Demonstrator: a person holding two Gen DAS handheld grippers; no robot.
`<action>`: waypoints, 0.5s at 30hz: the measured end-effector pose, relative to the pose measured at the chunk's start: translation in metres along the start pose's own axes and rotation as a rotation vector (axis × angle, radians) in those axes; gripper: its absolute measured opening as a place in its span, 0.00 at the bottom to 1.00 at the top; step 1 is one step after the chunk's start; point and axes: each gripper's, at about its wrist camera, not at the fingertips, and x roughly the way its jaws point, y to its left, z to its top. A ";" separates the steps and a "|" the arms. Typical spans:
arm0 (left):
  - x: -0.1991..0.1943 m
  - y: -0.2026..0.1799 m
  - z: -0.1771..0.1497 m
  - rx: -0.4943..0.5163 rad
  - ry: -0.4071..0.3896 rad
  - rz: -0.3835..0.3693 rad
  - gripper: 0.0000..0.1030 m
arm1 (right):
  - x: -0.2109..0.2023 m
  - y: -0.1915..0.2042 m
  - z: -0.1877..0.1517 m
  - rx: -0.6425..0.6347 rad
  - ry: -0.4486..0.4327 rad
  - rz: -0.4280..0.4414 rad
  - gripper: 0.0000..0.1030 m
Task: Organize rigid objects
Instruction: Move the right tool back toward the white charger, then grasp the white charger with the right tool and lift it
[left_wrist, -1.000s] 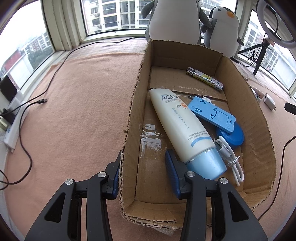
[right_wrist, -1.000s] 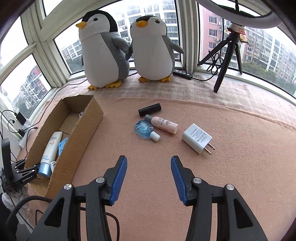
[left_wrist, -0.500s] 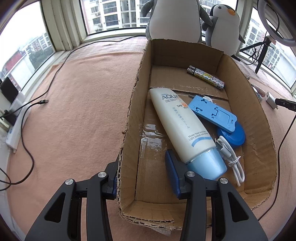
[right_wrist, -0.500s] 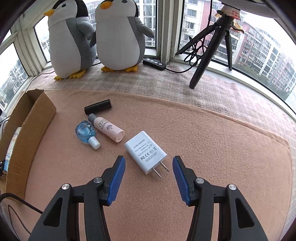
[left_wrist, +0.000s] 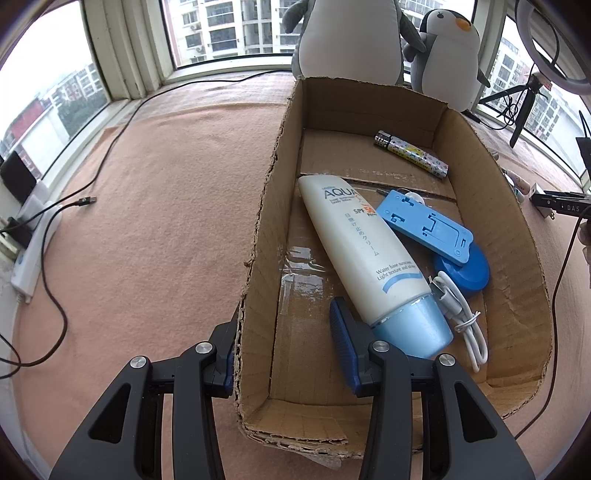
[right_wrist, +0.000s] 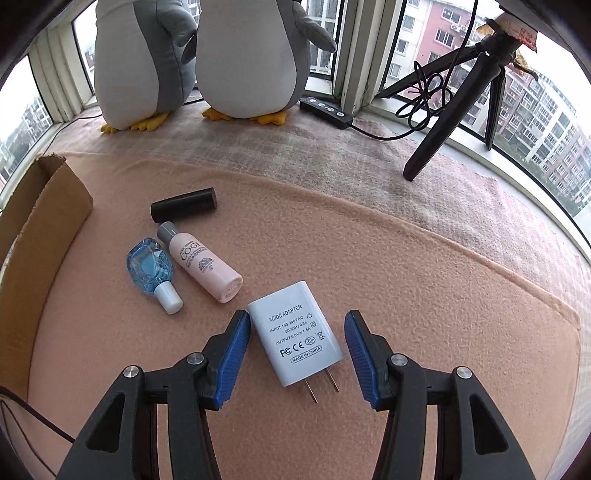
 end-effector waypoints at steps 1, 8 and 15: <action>0.000 0.000 0.000 0.000 0.000 0.000 0.42 | 0.002 0.001 0.000 -0.001 0.007 0.003 0.47; 0.000 0.000 -0.001 -0.003 -0.001 -0.003 0.41 | 0.002 0.003 -0.003 0.024 0.009 0.015 0.37; 0.000 0.000 0.000 -0.006 0.000 -0.005 0.41 | -0.003 0.010 -0.011 0.053 0.011 0.024 0.31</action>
